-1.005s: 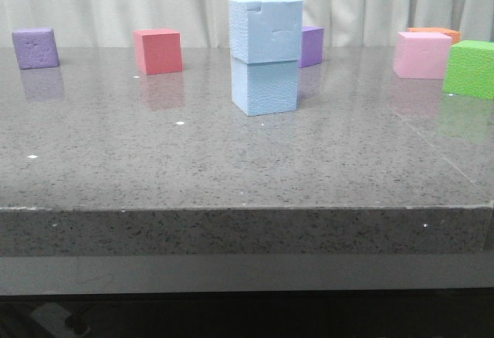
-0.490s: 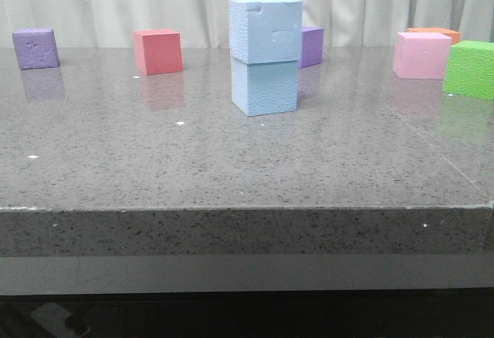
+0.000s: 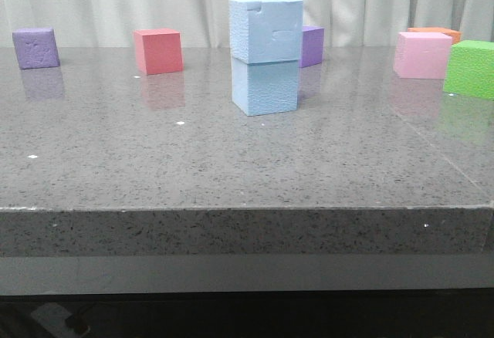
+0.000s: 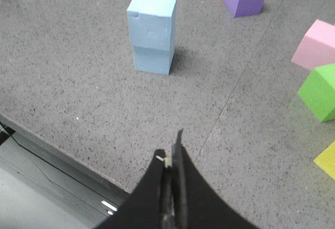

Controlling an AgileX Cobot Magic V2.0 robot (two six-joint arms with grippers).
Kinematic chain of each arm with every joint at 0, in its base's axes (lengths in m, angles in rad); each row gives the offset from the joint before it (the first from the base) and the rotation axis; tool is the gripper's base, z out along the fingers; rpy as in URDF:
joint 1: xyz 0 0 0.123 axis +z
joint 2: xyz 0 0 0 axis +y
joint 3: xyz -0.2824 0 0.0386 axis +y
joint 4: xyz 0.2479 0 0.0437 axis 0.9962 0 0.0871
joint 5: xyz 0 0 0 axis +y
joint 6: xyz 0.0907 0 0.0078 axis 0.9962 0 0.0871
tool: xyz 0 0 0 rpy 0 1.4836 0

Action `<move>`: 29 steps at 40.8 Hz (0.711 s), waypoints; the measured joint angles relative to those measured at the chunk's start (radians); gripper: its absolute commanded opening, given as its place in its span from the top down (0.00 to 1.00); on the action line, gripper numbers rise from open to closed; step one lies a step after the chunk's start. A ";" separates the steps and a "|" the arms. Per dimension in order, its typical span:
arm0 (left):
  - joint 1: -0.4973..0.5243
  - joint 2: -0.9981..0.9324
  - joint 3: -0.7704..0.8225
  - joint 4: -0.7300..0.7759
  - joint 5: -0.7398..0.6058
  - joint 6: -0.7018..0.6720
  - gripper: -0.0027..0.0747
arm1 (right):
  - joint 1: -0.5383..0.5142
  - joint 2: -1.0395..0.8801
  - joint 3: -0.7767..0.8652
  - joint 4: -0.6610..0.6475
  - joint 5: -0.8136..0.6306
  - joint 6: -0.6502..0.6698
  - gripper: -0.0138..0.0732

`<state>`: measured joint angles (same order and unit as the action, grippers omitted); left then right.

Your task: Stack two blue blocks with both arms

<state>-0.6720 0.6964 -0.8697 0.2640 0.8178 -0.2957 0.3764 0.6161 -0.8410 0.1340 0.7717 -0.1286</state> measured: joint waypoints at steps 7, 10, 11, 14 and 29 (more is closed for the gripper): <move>0.000 0.000 0.000 0.002 0.000 0.000 0.99 | 0.000 0.000 0.019 -0.002 0.001 0.000 0.98; 0.000 0.000 0.000 0.002 0.000 0.000 0.99 | 0.000 0.000 0.019 -0.004 0.001 0.000 0.98; 0.000 0.000 0.000 0.002 0.000 0.000 0.99 | 0.000 0.000 0.019 -0.004 0.001 0.000 0.98; 0.000 0.000 0.000 0.002 0.000 0.000 0.99 | 0.000 0.000 0.019 -0.004 0.001 0.002 0.98; 0.074 -0.069 0.063 -0.015 -0.057 0.000 0.99 | 0.000 0.000 0.019 -0.004 0.001 0.002 0.98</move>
<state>-0.5977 0.6278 -0.8067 0.2494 0.7604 -0.2957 0.3764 0.6161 -0.8220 0.1302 0.7724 -0.1267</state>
